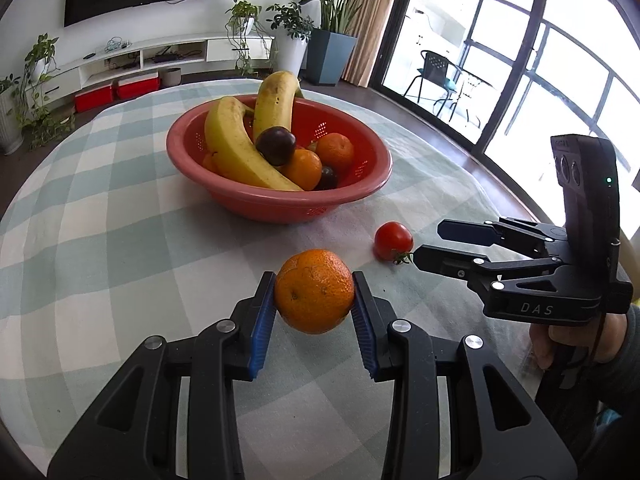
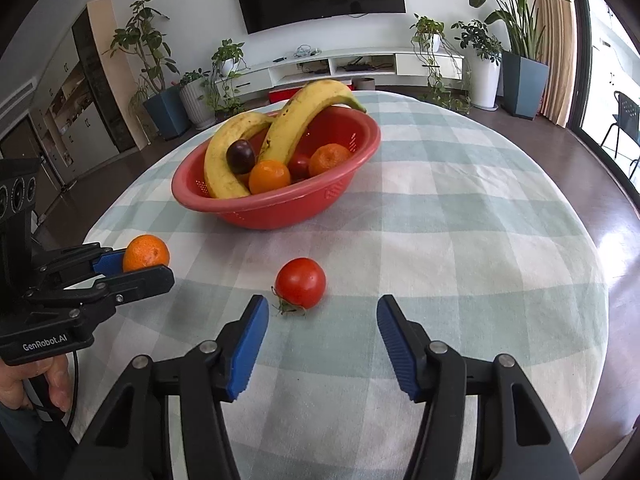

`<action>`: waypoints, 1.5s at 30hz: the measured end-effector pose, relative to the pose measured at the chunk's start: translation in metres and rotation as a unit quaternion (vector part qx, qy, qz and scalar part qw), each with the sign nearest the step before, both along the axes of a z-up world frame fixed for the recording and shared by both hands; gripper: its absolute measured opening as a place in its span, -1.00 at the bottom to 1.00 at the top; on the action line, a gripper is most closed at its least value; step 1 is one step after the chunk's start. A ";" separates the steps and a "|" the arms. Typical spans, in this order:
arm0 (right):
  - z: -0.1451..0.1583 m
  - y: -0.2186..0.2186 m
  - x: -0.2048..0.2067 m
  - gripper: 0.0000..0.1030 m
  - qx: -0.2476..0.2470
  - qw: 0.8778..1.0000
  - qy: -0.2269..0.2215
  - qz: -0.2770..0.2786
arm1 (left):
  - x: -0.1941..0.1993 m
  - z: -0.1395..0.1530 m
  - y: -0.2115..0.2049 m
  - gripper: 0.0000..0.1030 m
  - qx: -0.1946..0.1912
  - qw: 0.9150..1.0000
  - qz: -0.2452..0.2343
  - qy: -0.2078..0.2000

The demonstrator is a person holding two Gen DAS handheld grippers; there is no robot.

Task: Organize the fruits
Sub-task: 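Carry the orange and tomato over the red bowl with both tools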

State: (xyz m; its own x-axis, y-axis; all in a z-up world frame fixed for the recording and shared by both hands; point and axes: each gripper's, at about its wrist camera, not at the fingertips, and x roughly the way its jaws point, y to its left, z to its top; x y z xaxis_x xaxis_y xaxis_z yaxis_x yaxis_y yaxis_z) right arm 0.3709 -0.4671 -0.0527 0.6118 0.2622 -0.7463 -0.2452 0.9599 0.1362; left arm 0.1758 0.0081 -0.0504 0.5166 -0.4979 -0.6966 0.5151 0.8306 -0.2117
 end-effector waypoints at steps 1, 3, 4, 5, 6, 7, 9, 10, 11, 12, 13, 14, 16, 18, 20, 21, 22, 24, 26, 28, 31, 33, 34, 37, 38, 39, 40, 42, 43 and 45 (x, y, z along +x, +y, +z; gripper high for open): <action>-0.001 0.004 0.003 0.17 -0.006 1.000 0.005 0.001 | -0.002 0.002 0.002 -0.34 -0.002 1.000 0.001 -0.003; -0.001 0.012 0.009 0.13 -0.011 1.000 0.010 0.007 | -0.005 0.006 0.005 -0.34 -0.007 1.000 0.001 -0.008; -0.002 0.017 0.012 0.13 -0.019 1.000 0.012 0.009 | -0.007 0.007 0.006 -0.34 -0.009 1.000 0.001 -0.010; -0.004 0.022 0.015 0.11 -0.030 0.999 0.013 0.011 | -0.008 0.008 0.007 -0.34 -0.009 1.000 0.000 -0.011; -0.006 0.026 0.017 0.07 -0.040 0.999 0.015 0.011 | -0.010 0.008 0.008 -0.34 -0.009 1.000 0.000 -0.012; -0.008 0.029 0.019 0.05 -0.048 0.999 0.019 0.011 | -0.011 0.008 0.009 -0.34 -0.010 1.000 0.001 -0.012; -0.011 0.031 0.021 0.02 -0.054 0.998 0.027 0.008 | -0.011 0.008 0.011 -0.34 -0.015 1.000 0.004 -0.011; -0.013 0.032 0.021 0.01 -0.057 0.998 0.030 0.007 | -0.011 0.008 0.013 -0.34 -0.018 1.000 0.006 -0.011; -0.015 0.033 0.021 -0.02 -0.062 0.998 0.032 0.007 | -0.011 0.009 0.014 -0.34 -0.019 1.000 0.008 -0.010; -0.016 0.033 0.021 -0.04 -0.065 0.997 0.032 0.006 | -0.010 0.009 0.015 -0.34 -0.022 1.000 0.011 -0.008; -0.016 0.034 0.020 -0.04 -0.067 0.997 0.029 0.007 | -0.009 0.007 0.015 -0.34 -0.023 1.000 0.012 -0.008; -0.017 0.034 0.020 -0.05 -0.068 0.997 0.028 0.006 | -0.009 0.008 0.015 -0.34 -0.023 1.000 0.012 -0.008; -0.016 0.033 0.020 -0.10 -0.069 0.997 0.028 0.004 | -0.009 0.008 0.014 -0.34 -0.023 1.000 0.010 -0.009; -0.016 0.033 0.020 -0.21 -0.071 0.997 0.027 0.002 | -0.009 0.008 0.012 -0.34 -0.021 1.000 0.008 -0.010; -0.016 0.033 0.020 -0.29 -0.070 0.997 0.028 0.001 | -0.009 0.008 0.012 -0.34 -0.022 1.000 0.010 -0.009; -0.015 0.033 0.020 -0.32 -0.070 0.997 0.028 0.001 | -0.010 0.008 0.012 -0.34 -0.022 1.000 0.010 -0.008; -0.015 0.032 0.020 -0.32 -0.069 0.997 0.027 0.001 | -0.010 0.008 0.011 -0.34 -0.023 1.000 0.011 -0.008; -0.015 0.032 0.020 -0.32 -0.067 0.997 0.026 -0.001 | -0.010 0.008 0.011 -0.34 -0.023 1.000 0.011 -0.008; -0.014 0.030 0.019 -0.32 -0.062 0.998 0.026 -0.004 | -0.010 0.008 0.011 -0.34 -0.022 1.000 0.010 -0.008; -0.013 0.028 0.017 -0.32 -0.054 0.998 0.026 -0.007 | -0.009 0.007 0.011 -0.34 -0.021 1.000 0.011 -0.008; -0.009 0.024 0.012 -0.32 -0.041 0.999 0.023 -0.009 | -0.009 0.006 0.012 -0.34 -0.022 1.000 0.013 -0.007; -0.005 0.019 0.010 -0.32 -0.032 0.999 0.017 -0.009 | -0.009 0.007 0.013 -0.34 -0.027 0.999 0.015 -0.008; -0.002 0.017 0.009 -0.32 -0.030 0.999 0.014 -0.009 | -0.009 0.008 0.014 -0.34 -0.032 0.999 0.016 -0.009; 0.012 0.010 0.007 -0.32 -0.019 1.000 -0.001 -0.011 | -0.010 0.013 0.015 -0.34 -0.031 0.999 0.020 -0.019; 0.017 0.007 0.007 -0.32 -0.017 1.000 -0.007 -0.010 | -0.009 0.016 0.015 -0.34 -0.032 0.999 0.021 -0.021; 0.022 0.005 0.009 -0.32 -0.014 1.000 -0.012 -0.009 | -0.008 0.019 0.015 -0.34 -0.033 0.999 0.022 -0.023; 0.028 0.003 0.011 -0.32 -0.011 1.000 -0.018 -0.008 | -0.007 0.024 0.014 -0.34 -0.031 0.999 0.024 -0.028; 0.040 0.001 0.018 -0.32 -0.007 1.000 -0.028 -0.004 | -0.004 0.037 0.012 -0.34 -0.027 0.998 0.025 -0.041; 0.045 0.000 0.022 -0.32 -0.007 0.999 -0.034 -0.003 | -0.001 0.043 0.010 -0.34 -0.025 0.998 0.024 -0.047; 0.055 -0.001 0.033 -0.32 -0.007 0.999 -0.044 -0.001 | 0.006 0.052 0.005 -0.34 -0.014 0.998 0.023 -0.056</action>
